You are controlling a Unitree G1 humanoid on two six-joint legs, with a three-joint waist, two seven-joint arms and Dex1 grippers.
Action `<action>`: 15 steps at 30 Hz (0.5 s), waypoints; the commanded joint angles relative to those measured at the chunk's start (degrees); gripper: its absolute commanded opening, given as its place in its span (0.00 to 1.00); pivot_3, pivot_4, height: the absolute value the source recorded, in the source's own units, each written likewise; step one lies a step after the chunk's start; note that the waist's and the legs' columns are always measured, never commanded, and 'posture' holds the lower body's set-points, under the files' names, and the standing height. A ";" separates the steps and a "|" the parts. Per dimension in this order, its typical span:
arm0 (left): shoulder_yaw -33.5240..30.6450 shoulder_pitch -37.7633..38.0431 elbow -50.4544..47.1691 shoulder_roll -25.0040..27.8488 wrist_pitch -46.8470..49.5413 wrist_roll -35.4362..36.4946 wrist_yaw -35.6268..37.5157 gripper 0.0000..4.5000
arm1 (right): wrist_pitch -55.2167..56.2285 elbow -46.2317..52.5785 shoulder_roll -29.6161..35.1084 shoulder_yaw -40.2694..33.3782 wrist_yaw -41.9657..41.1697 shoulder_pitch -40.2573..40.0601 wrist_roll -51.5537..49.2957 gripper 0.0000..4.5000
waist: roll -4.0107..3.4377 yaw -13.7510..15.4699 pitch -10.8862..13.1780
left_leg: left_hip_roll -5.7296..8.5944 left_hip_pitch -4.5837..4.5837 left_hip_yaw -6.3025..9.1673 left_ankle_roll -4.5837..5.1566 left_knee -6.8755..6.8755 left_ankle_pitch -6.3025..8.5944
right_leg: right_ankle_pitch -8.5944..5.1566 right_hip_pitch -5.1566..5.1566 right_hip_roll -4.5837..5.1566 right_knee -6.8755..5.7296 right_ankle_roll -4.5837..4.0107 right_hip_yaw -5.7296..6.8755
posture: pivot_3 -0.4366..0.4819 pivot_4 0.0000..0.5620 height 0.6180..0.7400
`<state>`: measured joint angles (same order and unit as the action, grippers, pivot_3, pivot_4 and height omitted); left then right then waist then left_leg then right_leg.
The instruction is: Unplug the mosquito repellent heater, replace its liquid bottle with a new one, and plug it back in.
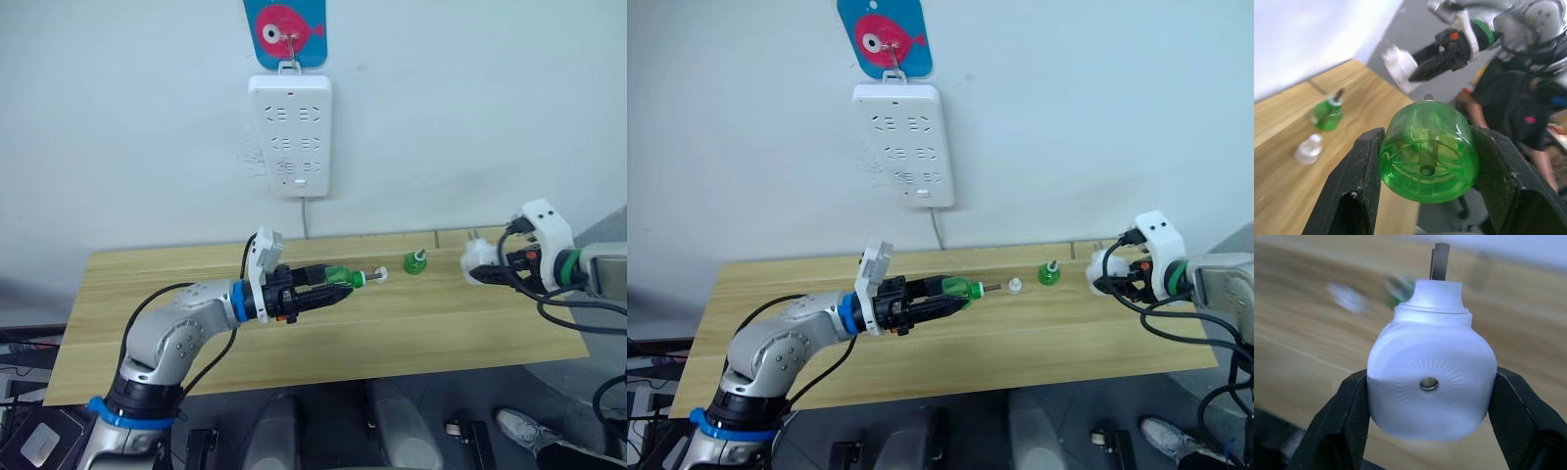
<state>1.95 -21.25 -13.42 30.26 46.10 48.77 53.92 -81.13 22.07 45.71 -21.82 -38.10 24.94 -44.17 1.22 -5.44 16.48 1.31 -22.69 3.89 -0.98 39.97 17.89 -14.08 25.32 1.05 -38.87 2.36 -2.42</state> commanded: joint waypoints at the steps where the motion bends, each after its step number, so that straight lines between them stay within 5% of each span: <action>1: -1.96 -3.74 1.77 1.54 2.79 3.51 3.95 0.52 | 1.68 9.17 -0.86 -8.79 -1.99 -1.21 -8.56 0.66 | -0.14 0.21 -0.10 | 0.07 -0.02 0.02 -0.01 0.00 -0.01 | 0.00 0.00 0.02 0.00 0.00 0.06 | 0.24 0.34 0.92; 6: -4.80 -13.48 7.50 1.52 9.37 9.24 5.78 0.52 | 1.46 12.41 -7.34 -13.36 5.39 1.13 -28.28 0.66 | 0.02 0.24 -0.51 | 0.11 -0.06 0.04 -0.05 0.12 -0.04 | 0.01 -0.02 0.06 -0.01 -0.01 0.13 | 0.23 0.29 0.92; 15: -6.37 -20.90 10.32 4.94 15.70 12.40 9.73 0.52 | 10.64 12.71 -4.52 -6.61 15.55 -0.73 -42.86 0.66 | -0.12 -0.66 -1.76 | 0.10 -0.09 0.03 -0.27 0.12 -0.18 | 0.02 0.03 0.08 -0.07 -0.01 0.08 | 0.25 0.25 0.92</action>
<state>-3.14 -41.22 -2.08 34.47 61.23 60.11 62.31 -73.48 33.64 40.11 -28.67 -23.44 23.75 -84.59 1.10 -6.10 14.71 1.41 -22.77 3.91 -1.26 40.08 17.71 -14.07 25.35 1.13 -38.94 2.34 -2.35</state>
